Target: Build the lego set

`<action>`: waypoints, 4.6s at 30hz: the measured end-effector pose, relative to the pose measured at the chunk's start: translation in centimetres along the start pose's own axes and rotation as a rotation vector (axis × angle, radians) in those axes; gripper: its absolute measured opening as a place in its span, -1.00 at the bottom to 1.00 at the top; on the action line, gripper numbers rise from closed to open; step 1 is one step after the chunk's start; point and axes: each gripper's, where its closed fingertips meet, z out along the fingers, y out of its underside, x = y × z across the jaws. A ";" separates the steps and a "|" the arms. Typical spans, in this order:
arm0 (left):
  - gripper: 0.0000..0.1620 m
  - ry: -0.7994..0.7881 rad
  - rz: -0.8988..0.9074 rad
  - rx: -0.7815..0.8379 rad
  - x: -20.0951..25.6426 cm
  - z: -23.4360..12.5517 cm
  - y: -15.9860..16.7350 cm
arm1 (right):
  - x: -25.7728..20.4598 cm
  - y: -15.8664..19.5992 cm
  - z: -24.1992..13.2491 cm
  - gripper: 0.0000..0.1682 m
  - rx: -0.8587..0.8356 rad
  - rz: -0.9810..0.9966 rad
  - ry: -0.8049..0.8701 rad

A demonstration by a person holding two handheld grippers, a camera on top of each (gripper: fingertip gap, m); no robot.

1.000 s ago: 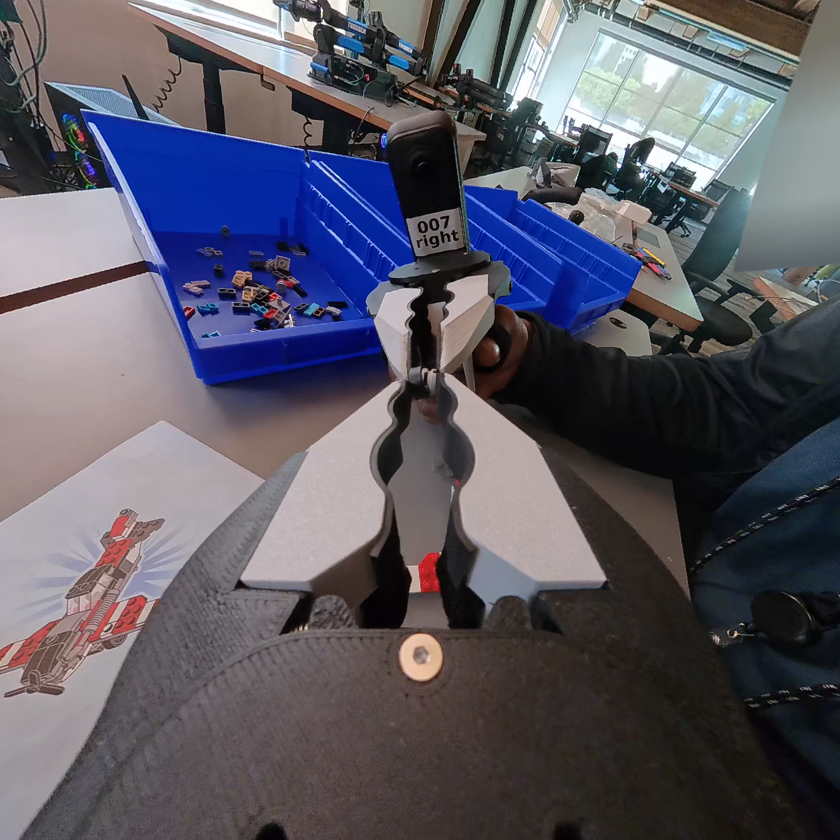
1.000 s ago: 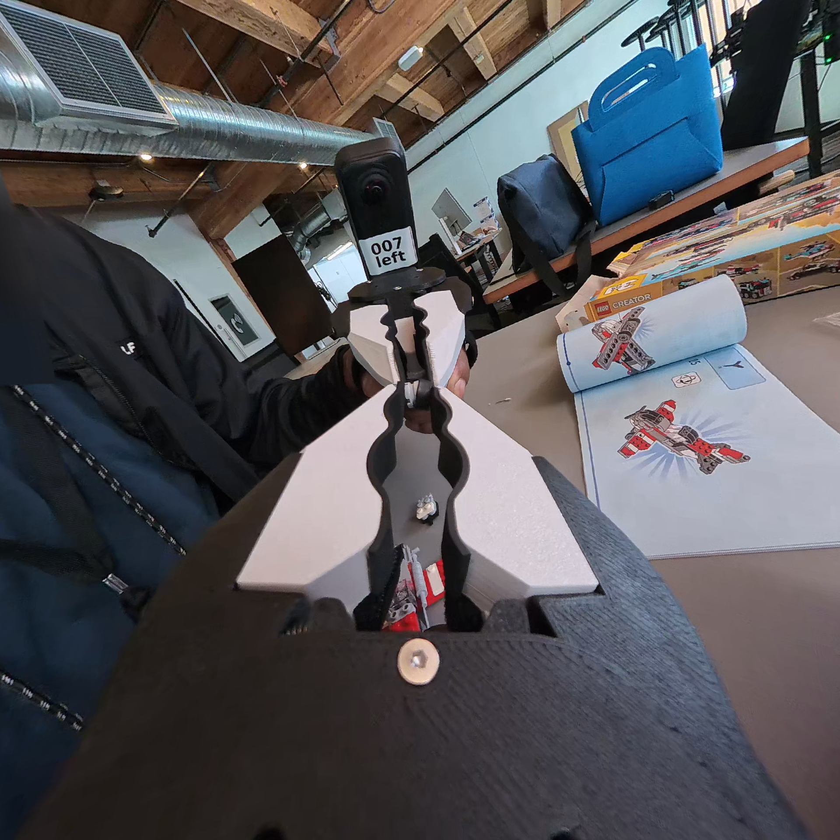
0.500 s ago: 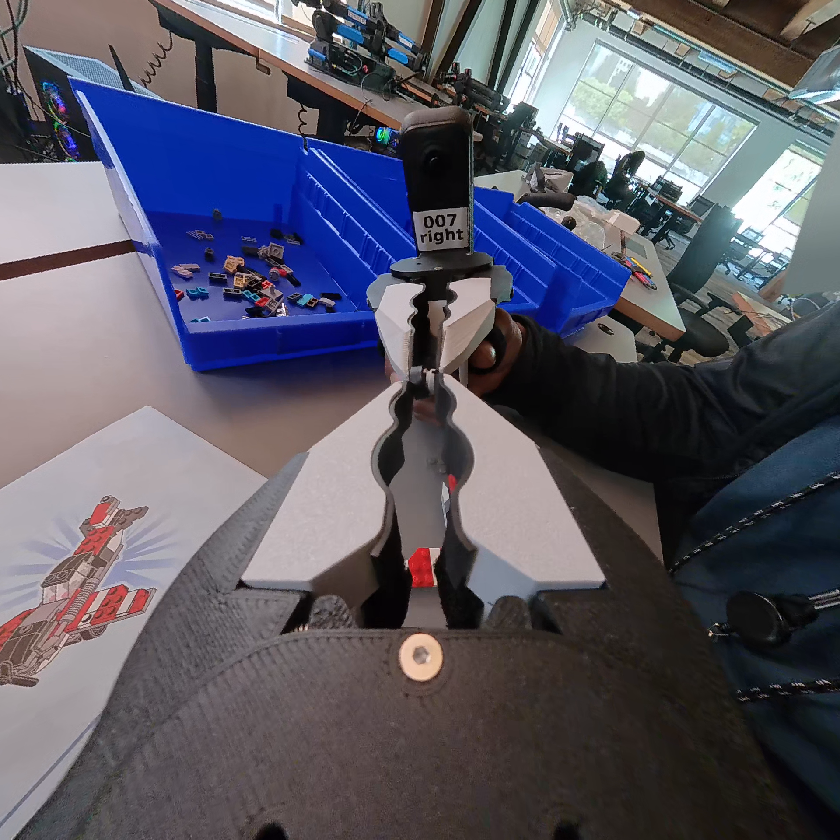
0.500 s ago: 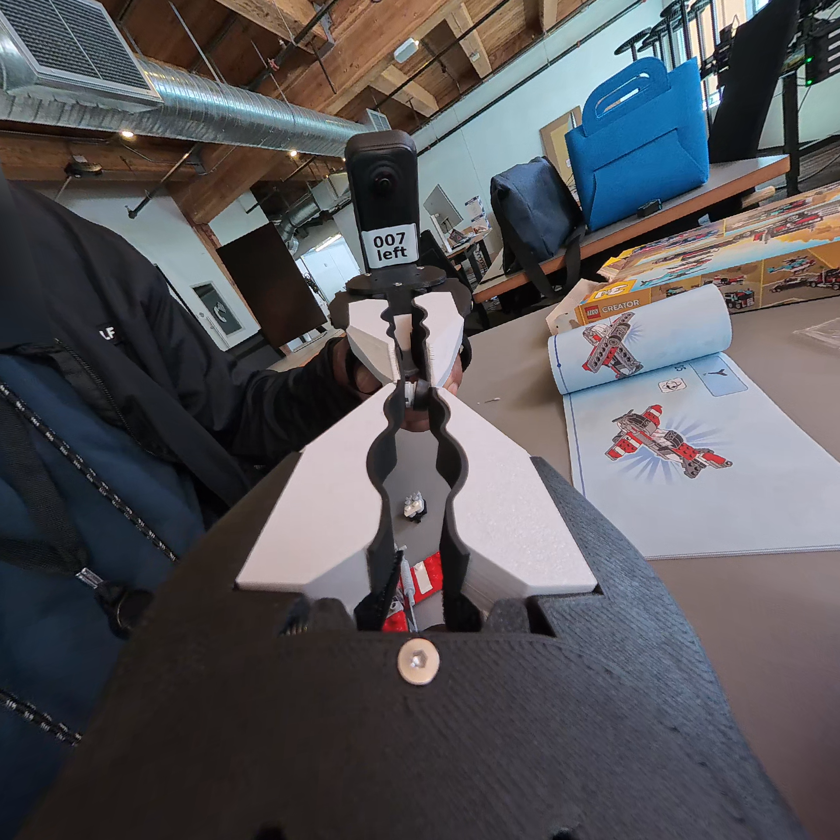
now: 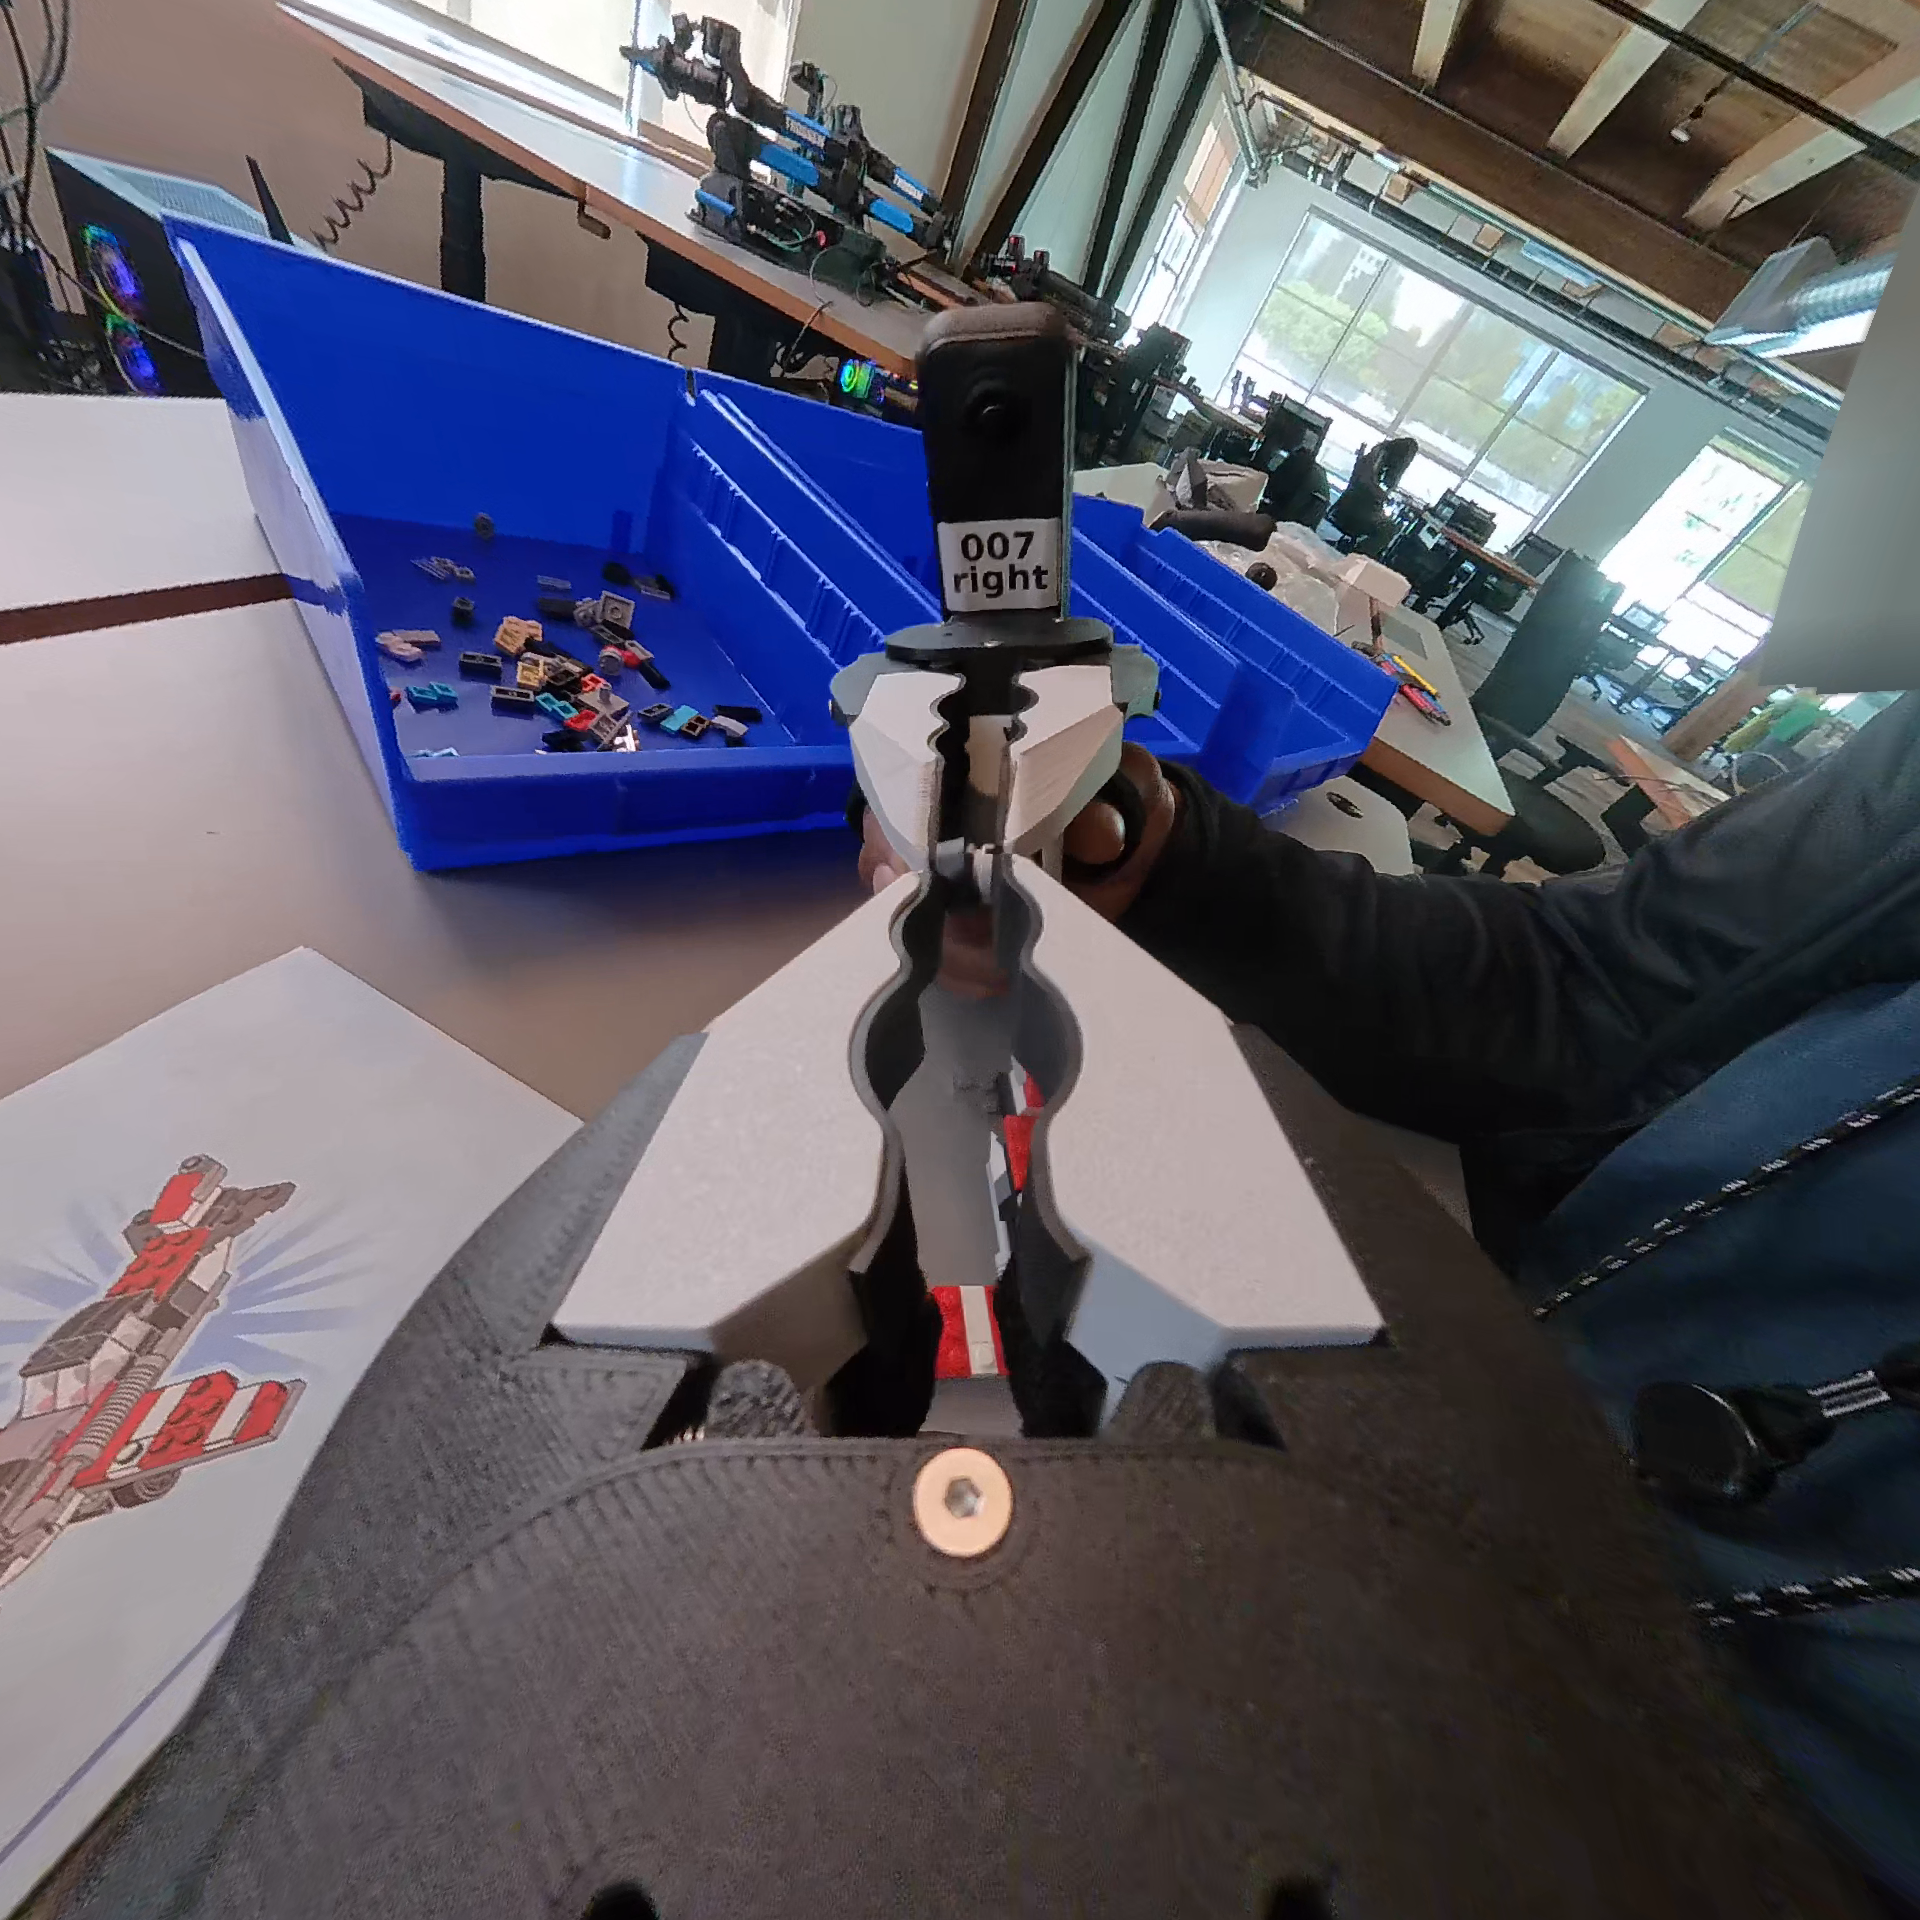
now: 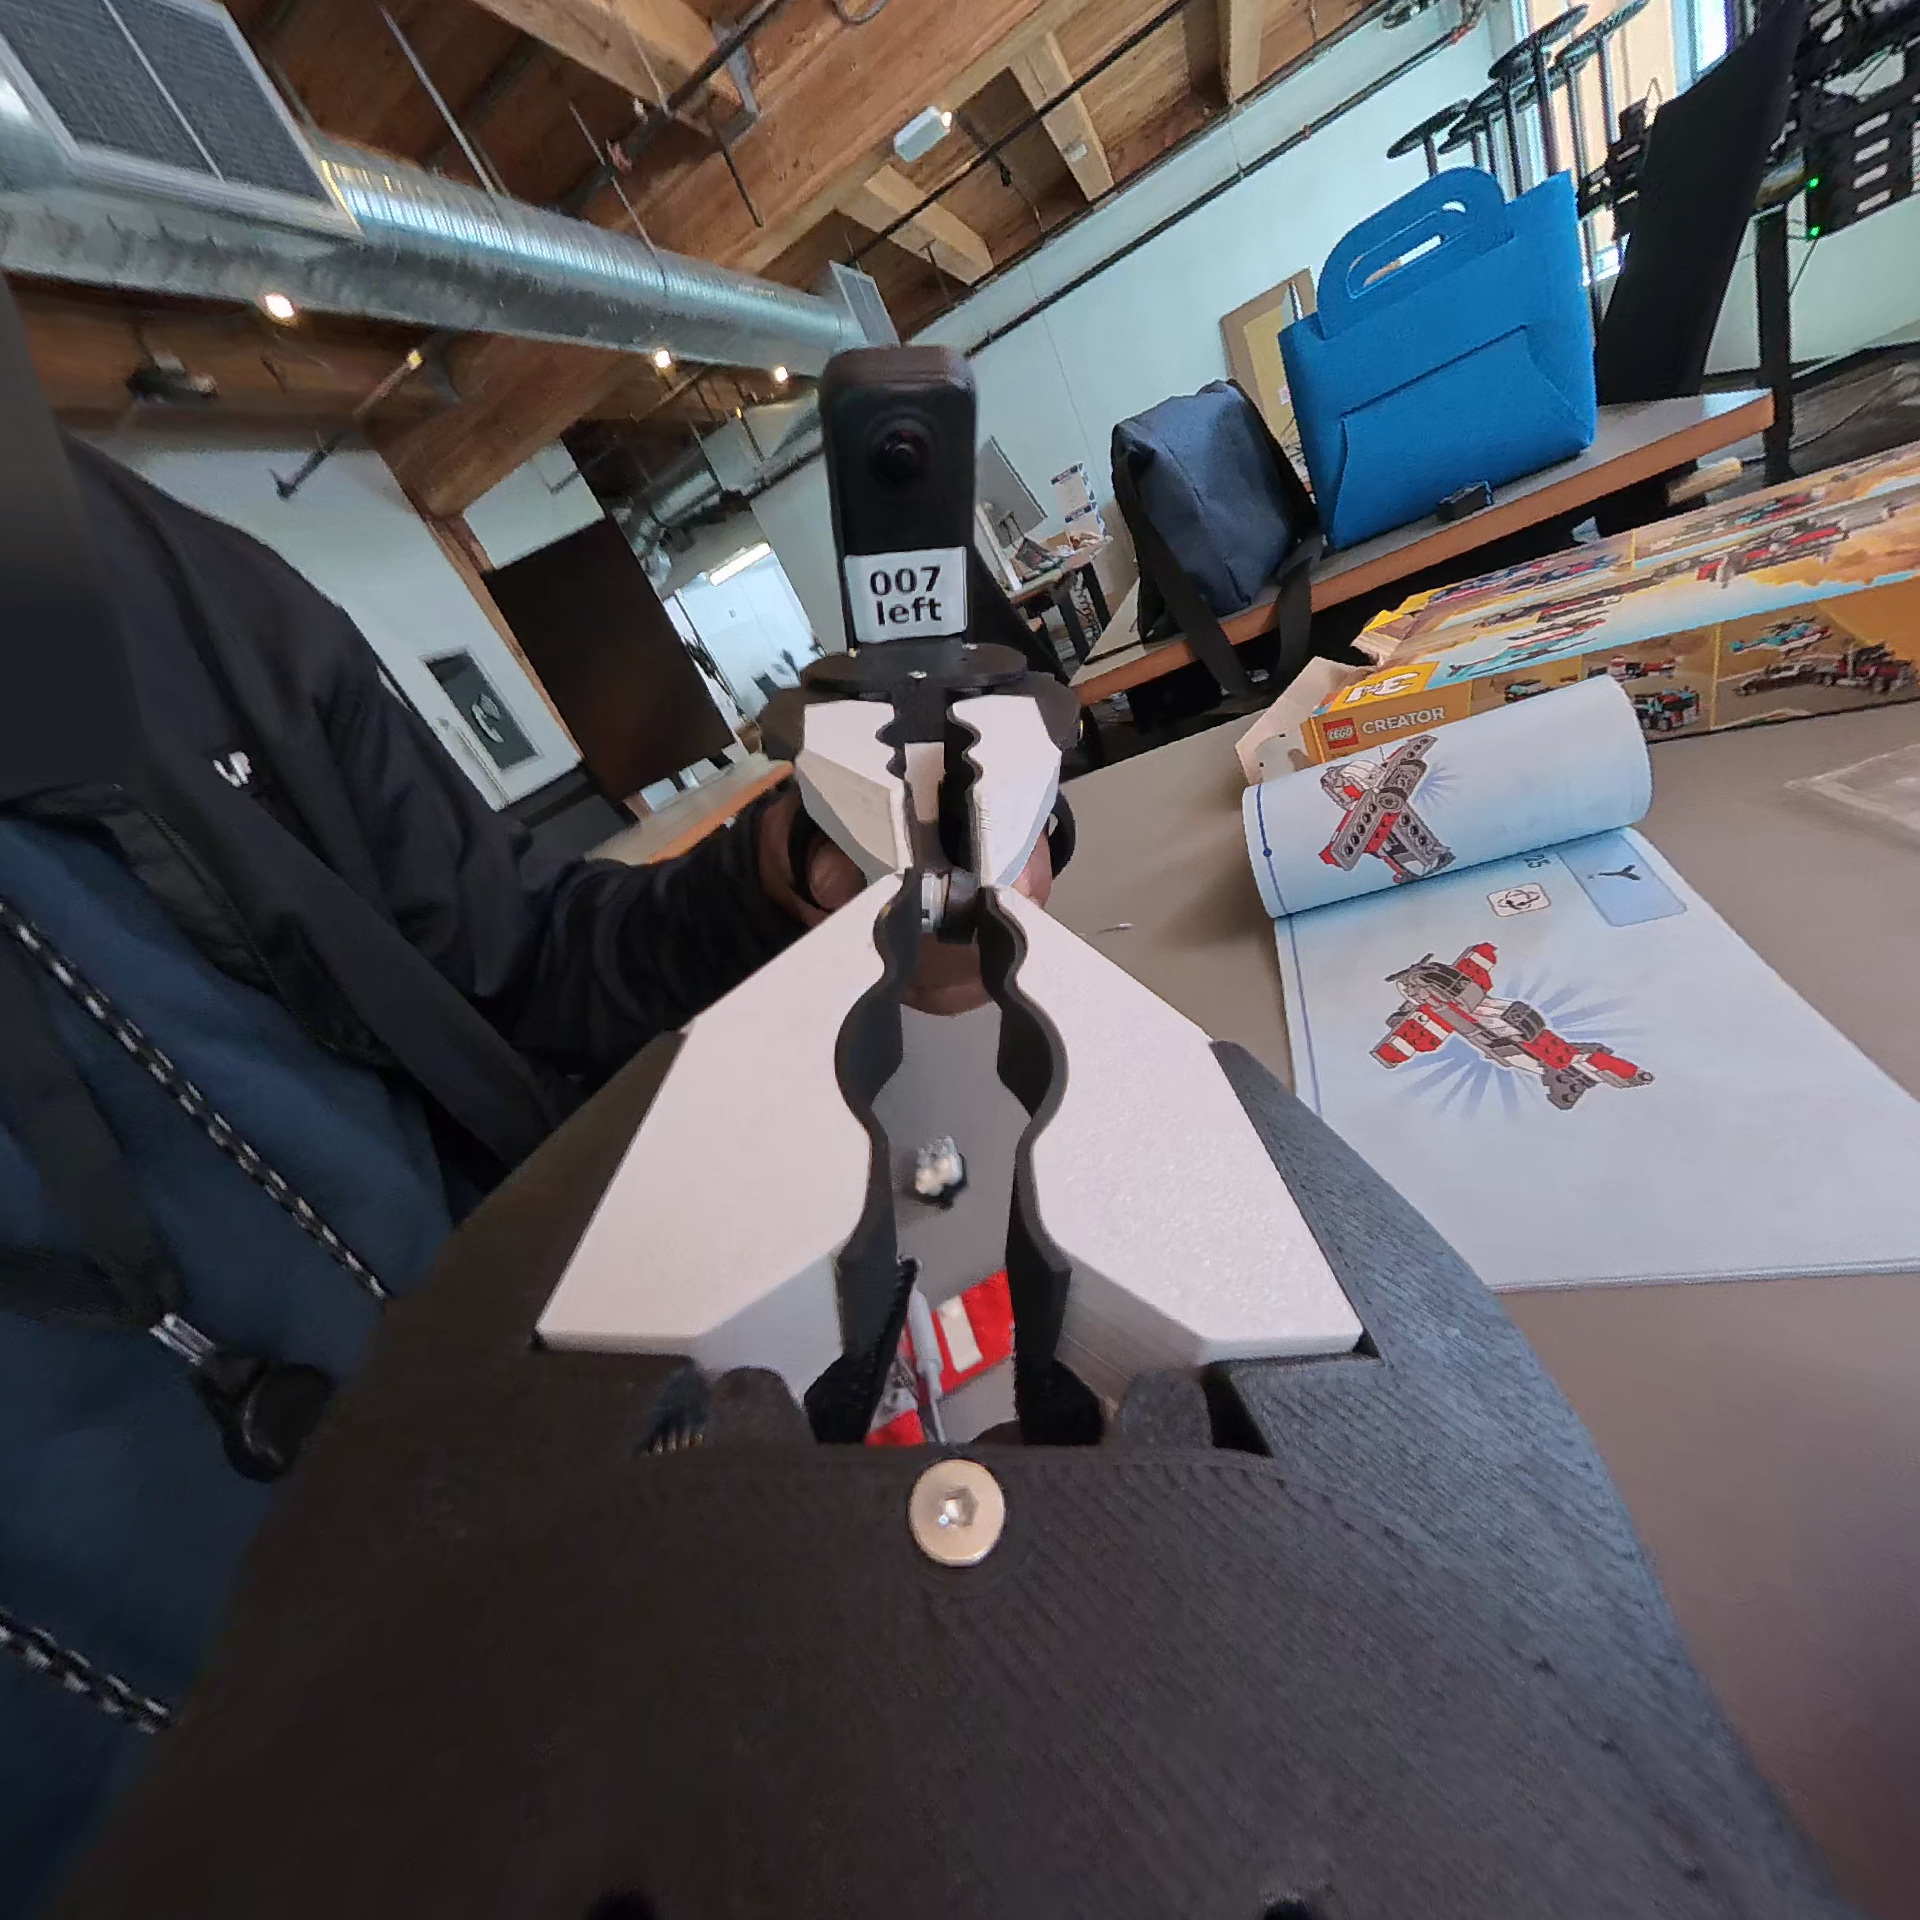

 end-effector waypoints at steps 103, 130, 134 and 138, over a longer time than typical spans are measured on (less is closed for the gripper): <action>-0.87 0.219 0.152 0.329 11.6 -4.4 -2.1 | -12.0 -1.8 3.7 -0.88 0.001 -0.123 -0.164; -0.89 0.033 0.451 0.121 11.5 -3.6 -0.2 | -11.5 0.0 2.9 -0.76 -0.169 -0.212 -0.099; -0.91 0.040 0.457 0.097 11.5 -3.4 0.3 | -12.0 0.3 3.0 -0.84 -0.182 -0.217 -0.123; -0.92 0.029 0.448 0.092 11.2 -3.3 0.3 | -11.7 0.5 3.0 -0.85 -0.201 -0.242 -0.093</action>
